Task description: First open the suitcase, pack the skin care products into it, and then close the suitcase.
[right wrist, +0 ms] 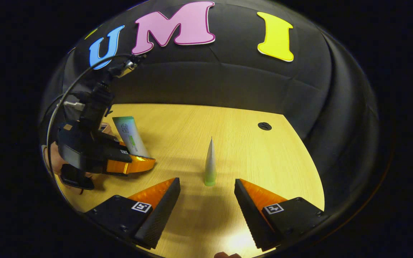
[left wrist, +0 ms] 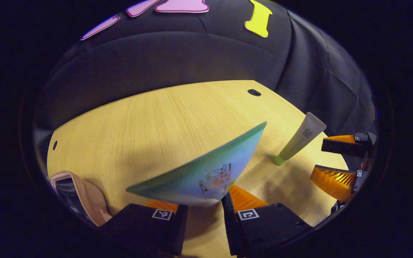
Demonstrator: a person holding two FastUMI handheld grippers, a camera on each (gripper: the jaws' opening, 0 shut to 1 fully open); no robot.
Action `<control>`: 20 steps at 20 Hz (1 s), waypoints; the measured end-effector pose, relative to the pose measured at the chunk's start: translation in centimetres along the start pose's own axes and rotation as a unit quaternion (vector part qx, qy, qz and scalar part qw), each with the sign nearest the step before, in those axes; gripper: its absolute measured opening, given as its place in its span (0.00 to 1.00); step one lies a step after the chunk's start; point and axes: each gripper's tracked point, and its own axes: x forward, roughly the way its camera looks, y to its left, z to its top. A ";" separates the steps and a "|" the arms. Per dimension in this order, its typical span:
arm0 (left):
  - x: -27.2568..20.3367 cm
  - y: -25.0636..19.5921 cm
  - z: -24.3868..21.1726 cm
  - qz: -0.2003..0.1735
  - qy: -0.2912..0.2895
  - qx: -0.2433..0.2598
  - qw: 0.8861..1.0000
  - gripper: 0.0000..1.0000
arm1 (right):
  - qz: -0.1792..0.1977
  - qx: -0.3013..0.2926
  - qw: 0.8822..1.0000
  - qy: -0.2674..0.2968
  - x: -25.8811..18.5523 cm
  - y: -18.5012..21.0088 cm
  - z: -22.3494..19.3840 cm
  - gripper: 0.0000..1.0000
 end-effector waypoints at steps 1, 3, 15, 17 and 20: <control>-0.2 -0.5 0.1 -0.010 0.001 0.001 1.000 0.50 | 0.003 0.004 1.000 -0.001 0.9 0.1 0.2 0.97; -0.3 -0.6 -0.2 -0.007 0.008 0.008 1.000 0.47 | 0.000 0.006 1.000 0.001 2.7 -0.2 0.2 0.96; -14.5 3.7 1.6 0.007 -0.007 -0.014 1.000 0.46 | -0.005 0.055 0.998 -0.015 3.2 2.1 4.3 0.23; -18.7 8.1 -1.4 0.045 0.028 -0.001 0.999 0.46 | 0.024 0.056 0.998 -0.020 1.0 4.8 5.1 0.23; -23.1 13.9 -9.3 0.083 0.139 -0.053 0.985 0.49 | 0.074 0.046 0.996 -0.017 -1.8 10.4 5.6 0.23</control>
